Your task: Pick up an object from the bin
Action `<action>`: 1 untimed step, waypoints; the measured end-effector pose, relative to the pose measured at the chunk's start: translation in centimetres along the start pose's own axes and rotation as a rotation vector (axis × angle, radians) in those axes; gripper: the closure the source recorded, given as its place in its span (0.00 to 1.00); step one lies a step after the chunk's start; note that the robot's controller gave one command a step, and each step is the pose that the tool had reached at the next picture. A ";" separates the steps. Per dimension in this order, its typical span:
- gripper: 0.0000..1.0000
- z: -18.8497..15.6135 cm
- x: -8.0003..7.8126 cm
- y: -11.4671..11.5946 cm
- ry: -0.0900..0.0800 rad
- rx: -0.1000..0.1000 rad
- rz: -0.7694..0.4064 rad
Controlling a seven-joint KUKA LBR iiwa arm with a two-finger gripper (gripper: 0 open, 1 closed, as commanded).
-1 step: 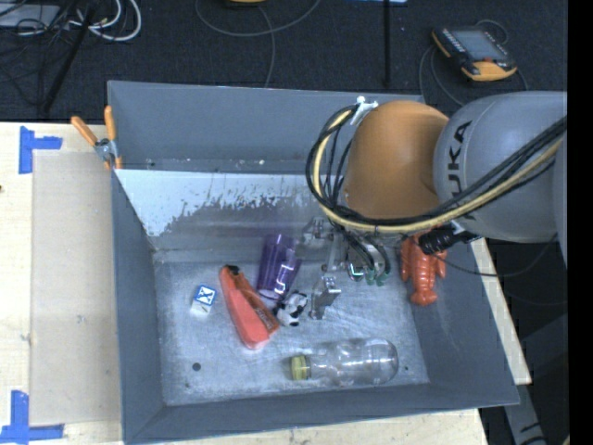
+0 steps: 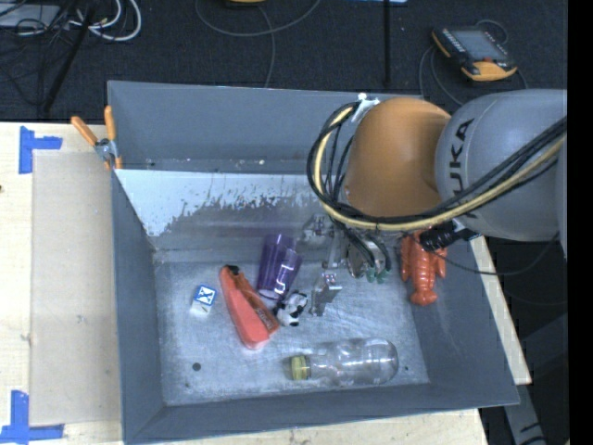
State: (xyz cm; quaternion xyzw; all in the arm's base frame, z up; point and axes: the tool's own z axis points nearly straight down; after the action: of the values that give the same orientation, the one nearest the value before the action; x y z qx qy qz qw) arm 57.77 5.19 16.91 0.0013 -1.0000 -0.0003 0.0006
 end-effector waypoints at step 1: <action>0.00 3.9 -1.4 0.5 -0.008 0.001 -0.266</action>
Offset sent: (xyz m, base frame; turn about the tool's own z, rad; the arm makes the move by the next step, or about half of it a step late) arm 0.0173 -0.0013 -0.0290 -0.4786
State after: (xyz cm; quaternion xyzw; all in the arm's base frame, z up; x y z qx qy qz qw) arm 59.17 5.65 12.98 0.1339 -0.9910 0.0001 -0.0034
